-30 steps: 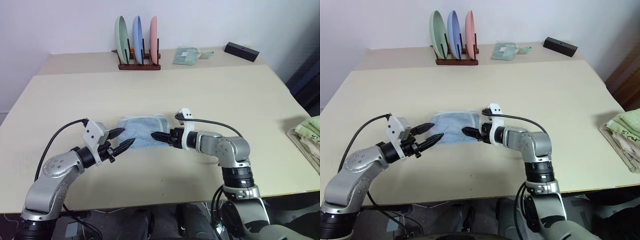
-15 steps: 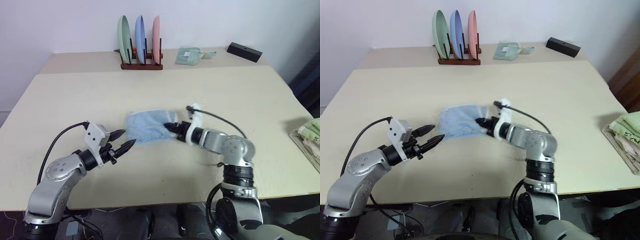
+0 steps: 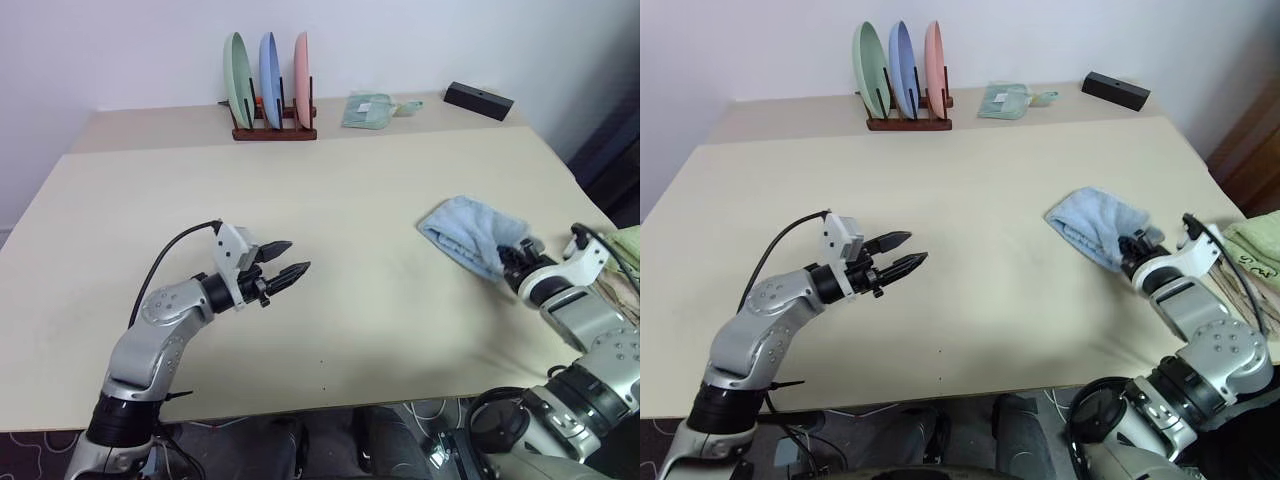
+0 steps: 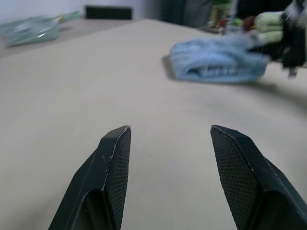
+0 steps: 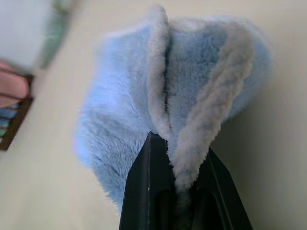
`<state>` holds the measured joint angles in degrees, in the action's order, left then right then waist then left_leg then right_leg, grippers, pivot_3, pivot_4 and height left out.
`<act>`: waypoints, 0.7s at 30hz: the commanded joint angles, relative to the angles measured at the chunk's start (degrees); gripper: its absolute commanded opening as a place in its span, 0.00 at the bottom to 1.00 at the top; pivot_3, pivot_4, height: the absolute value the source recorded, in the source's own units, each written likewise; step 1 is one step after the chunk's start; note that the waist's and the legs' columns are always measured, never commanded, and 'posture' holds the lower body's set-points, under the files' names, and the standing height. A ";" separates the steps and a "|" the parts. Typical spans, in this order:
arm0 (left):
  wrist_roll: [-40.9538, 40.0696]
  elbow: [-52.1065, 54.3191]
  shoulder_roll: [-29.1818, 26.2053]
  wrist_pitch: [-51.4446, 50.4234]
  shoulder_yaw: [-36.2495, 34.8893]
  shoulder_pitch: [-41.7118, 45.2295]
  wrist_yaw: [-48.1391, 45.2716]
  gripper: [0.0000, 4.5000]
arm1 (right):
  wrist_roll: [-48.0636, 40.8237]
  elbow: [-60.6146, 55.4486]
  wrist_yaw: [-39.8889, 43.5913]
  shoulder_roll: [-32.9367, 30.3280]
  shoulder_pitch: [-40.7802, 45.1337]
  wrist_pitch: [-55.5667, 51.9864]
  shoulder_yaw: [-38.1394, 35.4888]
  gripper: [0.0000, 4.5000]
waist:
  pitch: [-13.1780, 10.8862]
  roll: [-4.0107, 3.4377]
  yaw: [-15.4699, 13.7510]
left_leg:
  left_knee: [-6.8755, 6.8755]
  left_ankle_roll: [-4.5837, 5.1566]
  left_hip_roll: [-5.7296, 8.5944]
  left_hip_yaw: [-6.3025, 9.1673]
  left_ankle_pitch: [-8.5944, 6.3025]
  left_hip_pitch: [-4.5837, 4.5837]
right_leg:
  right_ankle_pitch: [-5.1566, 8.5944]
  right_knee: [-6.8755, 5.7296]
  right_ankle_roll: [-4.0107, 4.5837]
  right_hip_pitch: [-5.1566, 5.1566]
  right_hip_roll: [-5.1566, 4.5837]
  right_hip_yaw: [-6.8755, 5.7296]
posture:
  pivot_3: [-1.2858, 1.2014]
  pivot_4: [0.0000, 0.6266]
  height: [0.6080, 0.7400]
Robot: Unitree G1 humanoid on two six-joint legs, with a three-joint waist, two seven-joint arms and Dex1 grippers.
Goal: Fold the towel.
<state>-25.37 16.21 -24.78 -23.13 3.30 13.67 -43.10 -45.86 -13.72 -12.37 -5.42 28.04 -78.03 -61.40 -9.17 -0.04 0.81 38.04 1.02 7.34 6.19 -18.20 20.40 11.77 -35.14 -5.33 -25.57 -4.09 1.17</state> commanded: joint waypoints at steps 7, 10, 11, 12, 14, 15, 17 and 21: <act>0.90 -1.14 1.49 1.79 1.41 0.79 -1.24 0.60 | -4.09 -5.25 -5.27 -0.24 -1.38 0.42 -0.61 0.42 | 0.00 -0.01 -0.38 | 0.01 0.01 0.02 0.01 0.00 0.02 | 0.00 0.01 0.00 0.01 -0.01 -0.01 | 0.52 0.24 0.98; 1.12 -2.01 1.74 2.10 1.97 1.03 -1.86 0.60 | -5.64 -6.46 -5.74 -1.39 -2.13 1.29 -0.50 0.76 | 0.00 -0.02 -0.28 | 0.01 0.01 0.01 0.01 0.00 0.01 | 0.00 0.01 0.00 0.01 0.00 -0.01 | 0.52 0.24 0.98; 1.26 -2.51 1.74 2.38 2.15 1.20 -2.21 0.60 | -5.79 -7.08 -5.70 -2.02 -2.46 1.85 -0.13 0.88 | 0.00 -0.02 -0.28 | 0.01 0.01 0.01 0.01 0.00 0.01 | 0.00 0.01 0.00 0.01 0.00 -0.01 | 0.52 0.24 0.98; 1.38 -2.97 1.70 2.66 2.30 1.35 -2.54 0.60 | -5.76 -7.73 -5.42 -2.83 -2.96 2.58 0.56 0.98 | 0.01 -0.02 -0.27 | 0.01 0.01 0.01 0.01 0.00 0.01 | 0.00 0.01 -0.01 0.01 0.00 -0.01 | 0.52 0.24 0.98; 1.68 -3.88 1.62 3.22 2.43 1.79 -3.00 0.60 | -2.84 -9.46 -3.06 -6.81 -5.48 5.73 4.65 0.99 | 0.00 -0.02 -0.33 | 0.01 0.02 0.02 0.01 0.00 0.01 | 0.00 0.01 -0.01 0.01 -0.01 -0.01 | 0.52 0.24 0.98; 1.73 -4.23 1.55 3.49 2.24 1.93 -3.09 0.60 | -0.35 -10.31 -0.94 -9.66 -7.27 8.78 7.69 0.99 | 0.00 -0.02 -0.37 | 0.01 0.02 0.02 0.01 0.00 0.02 | 0.00 0.02 -0.01 0.01 -0.01 -0.01 | 0.52 0.24 0.98; 1.88 -4.68 1.50 3.96 1.85 2.01 -3.02 0.60 | 3.27 -10.92 2.42 -14.03 -10.09 13.90 12.26 0.99 | 0.00 -0.03 -0.39 | 0.02 0.02 0.04 0.00 0.00 0.03 | 0.01 0.03 -0.02 0.01 -0.01 -0.02 | 0.52 0.24 0.98; 2.76 -6.03 1.13 5.24 -0.19 1.77 -1.39 0.60 | 11.07 -10.40 9.69 -22.06 -13.91 24.78 21.75 0.99 | -0.01 -0.03 0.00 | 0.02 0.01 0.01 0.00 0.00 -0.03 | 0.01 0.02 -0.03 0.05 0.01 -0.02 | 0.52 0.24 0.98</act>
<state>-23.05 9.75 -23.28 -19.50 5.50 15.01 -45.44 -37.81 -22.50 -6.35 -25.25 14.25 -58.45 -43.46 -9.18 -0.07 0.80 38.05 1.03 7.34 6.16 -18.20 20.36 11.78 -35.13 -5.36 -25.54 -4.07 1.17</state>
